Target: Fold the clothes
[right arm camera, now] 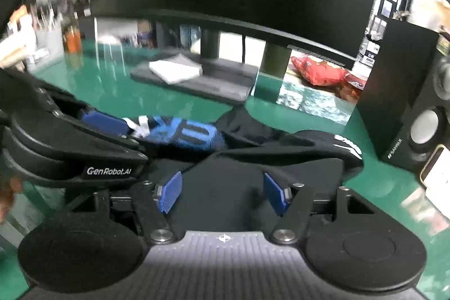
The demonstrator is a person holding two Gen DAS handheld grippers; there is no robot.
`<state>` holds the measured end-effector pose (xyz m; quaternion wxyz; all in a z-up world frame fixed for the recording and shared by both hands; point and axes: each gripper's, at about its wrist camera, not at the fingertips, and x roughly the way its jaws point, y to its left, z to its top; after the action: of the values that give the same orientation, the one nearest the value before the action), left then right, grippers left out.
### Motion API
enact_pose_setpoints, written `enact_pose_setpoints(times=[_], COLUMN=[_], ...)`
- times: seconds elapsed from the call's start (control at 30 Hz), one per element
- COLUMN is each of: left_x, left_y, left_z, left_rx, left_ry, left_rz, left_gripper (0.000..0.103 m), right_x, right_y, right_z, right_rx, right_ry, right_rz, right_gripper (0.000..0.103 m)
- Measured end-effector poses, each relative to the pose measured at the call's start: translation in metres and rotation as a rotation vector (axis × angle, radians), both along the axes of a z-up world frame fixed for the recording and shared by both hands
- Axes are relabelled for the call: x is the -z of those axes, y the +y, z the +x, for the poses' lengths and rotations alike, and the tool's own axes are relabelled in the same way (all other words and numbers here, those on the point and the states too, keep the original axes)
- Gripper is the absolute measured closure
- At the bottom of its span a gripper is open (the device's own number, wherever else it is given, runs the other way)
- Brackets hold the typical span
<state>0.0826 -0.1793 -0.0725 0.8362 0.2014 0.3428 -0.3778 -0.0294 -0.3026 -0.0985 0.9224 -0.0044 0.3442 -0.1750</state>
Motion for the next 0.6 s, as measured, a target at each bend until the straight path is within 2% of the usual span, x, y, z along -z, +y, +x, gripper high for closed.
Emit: enact_pose_setpoints(times=[0.07, 0.13, 0.17, 0.2, 0.23, 0.27, 0.43, 0.6], left_x=[0.007, 0.01, 0.011, 0.012, 0.012, 0.012, 0.013, 0.011], left_y=[0.001, 0.005, 0.007, 0.008, 0.009, 0.011, 0.035, 0.072], left_z=[0.002, 0.005, 0.006, 0.007, 0.007, 0.008, 0.014, 0.01], left_rx=[-0.015, -0.049, -0.058, -0.068, -0.076, -0.086, -0.137, -0.153], left_ry=[0.016, 0.038, 0.028, 0.013, 0.004, -0.005, -0.001, 0.025], left_rz=[0.013, 0.002, 0.007, 0.016, 0.02, 0.025, 0.022, 0.016], left_gripper=[0.06, 0.052, 0.045, 0.042, 0.035, 0.033, 0.027, 0.029], right_x=[0.006, 0.005, 0.003, -0.001, -0.003, -0.004, -0.009, -0.015], right_y=[-0.003, -0.004, -0.007, -0.013, -0.018, -0.025, -0.062, -0.098], right_z=[0.0, -0.004, -0.008, -0.015, -0.019, -0.026, -0.079, -0.133], right_rx=[-0.007, -0.009, 0.007, 0.036, 0.056, 0.085, 0.311, 0.487], right_ry=[-0.008, -0.016, -0.02, -0.03, -0.043, -0.059, -0.139, -0.185], right_rz=[0.016, 0.049, 0.079, 0.118, 0.145, 0.163, 0.139, 0.166], right_gripper=[0.045, 0.07, 0.089, 0.094, 0.096, 0.099, 0.101, 0.099])
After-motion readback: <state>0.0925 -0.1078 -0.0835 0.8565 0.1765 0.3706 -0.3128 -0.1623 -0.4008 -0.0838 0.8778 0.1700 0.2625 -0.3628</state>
